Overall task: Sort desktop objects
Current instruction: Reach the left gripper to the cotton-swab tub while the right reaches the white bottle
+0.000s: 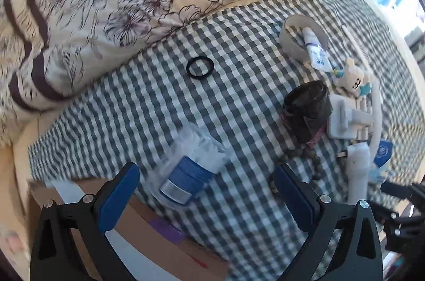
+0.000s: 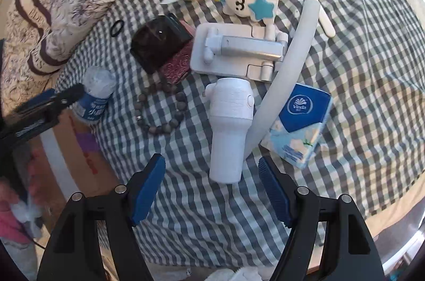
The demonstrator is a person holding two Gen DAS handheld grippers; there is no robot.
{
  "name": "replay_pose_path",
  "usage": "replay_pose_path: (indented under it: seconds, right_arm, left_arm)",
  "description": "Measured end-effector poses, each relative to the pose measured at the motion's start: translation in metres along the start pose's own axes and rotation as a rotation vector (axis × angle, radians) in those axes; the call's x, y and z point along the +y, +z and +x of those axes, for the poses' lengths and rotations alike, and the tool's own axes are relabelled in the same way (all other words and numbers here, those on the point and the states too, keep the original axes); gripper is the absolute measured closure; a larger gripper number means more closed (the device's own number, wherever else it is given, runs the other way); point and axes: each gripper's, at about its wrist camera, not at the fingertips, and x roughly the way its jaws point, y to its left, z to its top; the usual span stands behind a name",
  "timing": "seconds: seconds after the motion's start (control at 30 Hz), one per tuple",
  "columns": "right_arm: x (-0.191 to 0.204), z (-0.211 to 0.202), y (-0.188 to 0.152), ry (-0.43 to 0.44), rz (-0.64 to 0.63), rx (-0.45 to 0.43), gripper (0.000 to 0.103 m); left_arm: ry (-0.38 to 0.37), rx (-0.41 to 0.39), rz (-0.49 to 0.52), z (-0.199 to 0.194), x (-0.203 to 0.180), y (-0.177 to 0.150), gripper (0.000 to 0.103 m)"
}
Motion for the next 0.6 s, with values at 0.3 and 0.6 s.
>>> replay_pose_path:
  seconds: [0.3, 0.6]
  right_arm:
    - [-0.002, 0.021, 0.010, -0.027, 0.036, 0.020, 0.031]
    - [0.000, 0.038, 0.011, -0.034, 0.034, 0.072, 0.044]
  left_arm:
    - [0.020, 0.175, 0.091, 0.051, -0.013, 0.006, 0.000]
    - [0.131, 0.325, 0.051, 0.078, 0.009, 0.006, 0.000]
